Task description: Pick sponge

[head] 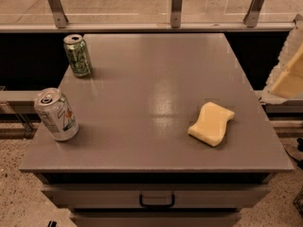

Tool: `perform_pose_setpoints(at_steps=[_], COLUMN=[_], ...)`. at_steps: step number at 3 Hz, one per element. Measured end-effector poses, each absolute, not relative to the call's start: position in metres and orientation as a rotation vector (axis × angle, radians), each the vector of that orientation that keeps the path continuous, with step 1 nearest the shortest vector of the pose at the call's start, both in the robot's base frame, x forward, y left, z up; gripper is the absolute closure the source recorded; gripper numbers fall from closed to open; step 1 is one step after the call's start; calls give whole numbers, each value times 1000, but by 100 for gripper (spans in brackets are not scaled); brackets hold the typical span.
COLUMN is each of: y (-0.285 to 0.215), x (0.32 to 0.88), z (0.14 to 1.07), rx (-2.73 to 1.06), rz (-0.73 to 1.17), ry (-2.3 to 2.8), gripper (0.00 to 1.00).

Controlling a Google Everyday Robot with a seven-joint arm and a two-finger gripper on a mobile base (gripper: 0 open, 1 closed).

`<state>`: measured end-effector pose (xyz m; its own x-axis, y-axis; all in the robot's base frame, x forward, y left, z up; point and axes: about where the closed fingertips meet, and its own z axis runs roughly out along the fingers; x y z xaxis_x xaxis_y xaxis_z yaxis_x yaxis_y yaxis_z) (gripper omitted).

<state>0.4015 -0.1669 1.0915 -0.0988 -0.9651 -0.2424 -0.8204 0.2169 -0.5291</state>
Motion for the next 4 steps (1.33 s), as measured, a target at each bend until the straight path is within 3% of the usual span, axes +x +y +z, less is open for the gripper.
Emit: perform_pose_setpoints(at_steps=[4], y=[-181], x=[420], z=[1057], rx=[-1660], rz=[-290], ry=[2043], gripper=[0])
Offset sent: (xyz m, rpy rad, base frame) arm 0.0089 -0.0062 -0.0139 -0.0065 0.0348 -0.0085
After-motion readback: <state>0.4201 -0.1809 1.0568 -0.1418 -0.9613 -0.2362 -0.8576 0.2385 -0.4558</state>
